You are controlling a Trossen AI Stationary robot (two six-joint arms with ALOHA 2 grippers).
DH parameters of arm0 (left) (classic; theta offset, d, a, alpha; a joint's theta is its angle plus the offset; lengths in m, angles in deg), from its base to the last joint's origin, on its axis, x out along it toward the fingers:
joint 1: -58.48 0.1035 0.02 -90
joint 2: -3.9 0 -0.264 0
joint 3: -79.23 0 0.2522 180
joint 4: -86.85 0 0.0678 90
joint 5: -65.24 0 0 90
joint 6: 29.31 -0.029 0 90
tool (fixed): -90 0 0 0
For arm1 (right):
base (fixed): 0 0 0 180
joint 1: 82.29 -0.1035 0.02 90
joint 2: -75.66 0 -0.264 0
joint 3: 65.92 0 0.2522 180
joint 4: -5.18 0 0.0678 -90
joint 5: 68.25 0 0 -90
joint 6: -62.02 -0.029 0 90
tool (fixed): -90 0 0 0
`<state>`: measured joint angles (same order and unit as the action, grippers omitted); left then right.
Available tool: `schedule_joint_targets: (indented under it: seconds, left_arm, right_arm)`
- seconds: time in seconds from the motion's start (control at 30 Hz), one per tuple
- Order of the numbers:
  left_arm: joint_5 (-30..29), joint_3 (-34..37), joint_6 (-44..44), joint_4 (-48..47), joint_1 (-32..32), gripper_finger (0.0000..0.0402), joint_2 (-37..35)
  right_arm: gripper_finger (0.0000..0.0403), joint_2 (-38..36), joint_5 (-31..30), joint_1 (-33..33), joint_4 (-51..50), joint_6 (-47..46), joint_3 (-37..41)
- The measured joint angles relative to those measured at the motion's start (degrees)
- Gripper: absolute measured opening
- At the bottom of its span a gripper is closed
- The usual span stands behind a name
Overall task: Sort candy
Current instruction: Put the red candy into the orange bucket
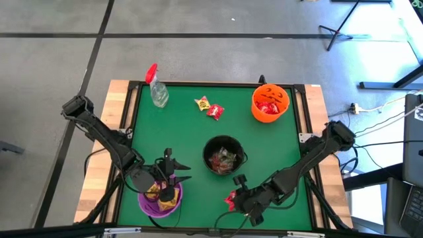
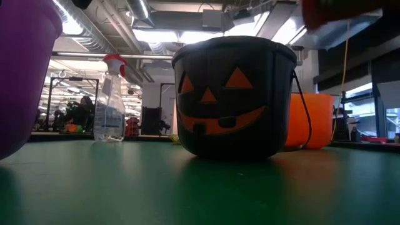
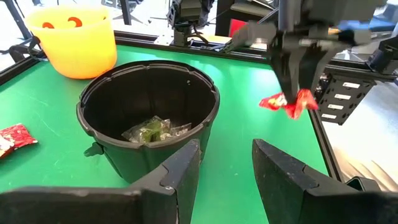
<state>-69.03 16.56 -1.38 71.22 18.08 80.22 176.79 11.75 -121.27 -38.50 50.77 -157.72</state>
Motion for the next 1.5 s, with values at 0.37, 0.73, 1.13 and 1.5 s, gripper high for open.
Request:
schedule_joint_targets:
  seconds: [0.37, 0.73, 1.13, 1.5]
  left_arm:
    - [0.00, 0.00, 0.03, 0.00, 0.00, 0.0137, 0.00]
    - [0.00, 0.00, 0.23, 0.04, 0.00, 0.0137, 0.09]
    - [0.25, 0.00, 0.38, 0.01, -0.07, 0.0137, 0.15]
    - [-0.64, 0.00, -0.02, 0.00, 0.39, 0.0137, 0.20]
  right_arm:
    - [0.0099, -2.64, -0.15, -0.04, 3.78, 4.08, -0.09]
    - [0.0099, -2.63, -1.47, 1.22, 2.27, 7.13, -0.07]
    - [0.0099, -19.17, -5.84, 3.77, 13.88, 4.56, 19.28]
    - [0.0099, -42.42, -21.88, 15.36, 19.34, 4.24, 35.79]
